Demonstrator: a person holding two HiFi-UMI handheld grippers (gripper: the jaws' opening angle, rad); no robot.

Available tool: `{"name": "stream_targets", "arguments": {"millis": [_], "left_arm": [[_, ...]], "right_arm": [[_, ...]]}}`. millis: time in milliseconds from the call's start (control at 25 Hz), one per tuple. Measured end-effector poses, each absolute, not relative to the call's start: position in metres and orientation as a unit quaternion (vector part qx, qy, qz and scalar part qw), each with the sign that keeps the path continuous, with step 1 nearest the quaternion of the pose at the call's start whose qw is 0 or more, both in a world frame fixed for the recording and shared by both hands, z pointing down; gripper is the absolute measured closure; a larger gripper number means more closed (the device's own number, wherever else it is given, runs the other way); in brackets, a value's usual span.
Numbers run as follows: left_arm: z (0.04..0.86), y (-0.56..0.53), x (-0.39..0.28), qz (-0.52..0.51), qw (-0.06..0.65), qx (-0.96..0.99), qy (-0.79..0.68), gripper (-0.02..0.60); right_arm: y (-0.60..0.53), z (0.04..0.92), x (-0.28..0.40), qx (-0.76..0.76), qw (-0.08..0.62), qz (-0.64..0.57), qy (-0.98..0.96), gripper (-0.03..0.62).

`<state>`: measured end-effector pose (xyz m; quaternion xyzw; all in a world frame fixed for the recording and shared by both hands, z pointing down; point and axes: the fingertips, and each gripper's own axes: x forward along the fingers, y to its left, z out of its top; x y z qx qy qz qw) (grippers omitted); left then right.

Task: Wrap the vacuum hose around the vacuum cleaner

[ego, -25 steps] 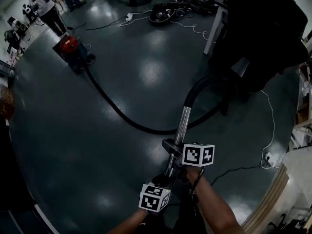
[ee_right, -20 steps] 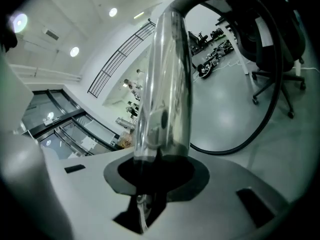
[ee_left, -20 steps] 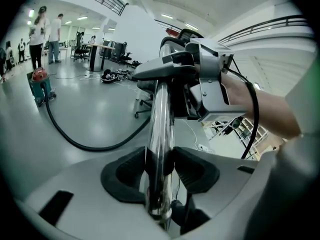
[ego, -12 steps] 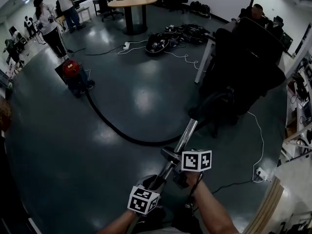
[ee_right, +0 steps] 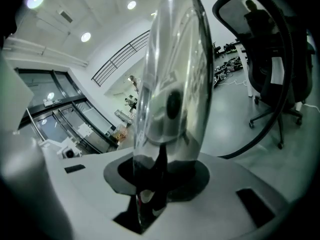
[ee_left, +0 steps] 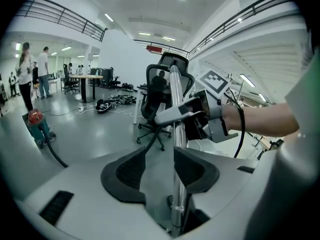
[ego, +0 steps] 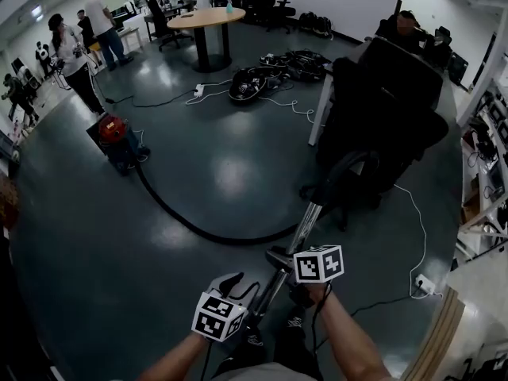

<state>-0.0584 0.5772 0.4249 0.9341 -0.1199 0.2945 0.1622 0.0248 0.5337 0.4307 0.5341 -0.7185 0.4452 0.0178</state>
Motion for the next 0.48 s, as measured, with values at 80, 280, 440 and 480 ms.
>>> {"name": "stream_targets", "arguments": {"millis": [80,280,440,480], "left_arm": [[0.411,0.574,-0.039,0.289,0.136,0.940,-0.119,0.410],[0.361,0.548,0.021,0.259,0.058,0.955,-0.132,0.410],[0.329,0.528,0.058,0.247,0.016,0.958,-0.148,0.410],[0.322,0.525,0.065,0.246,0.006,0.957,-0.153,0.410]], "right_arm": [[0.544,0.435,0.031,0.522,0.045,0.440,-0.730,0.491],[0.557,0.439,0.050,0.480,0.121,0.412,-0.765,0.491],[0.559,0.442,0.065,0.447,0.177,0.381,-0.790,0.493],[0.559,0.441,0.068,0.439,0.187,0.373,-0.796,0.493]]}}
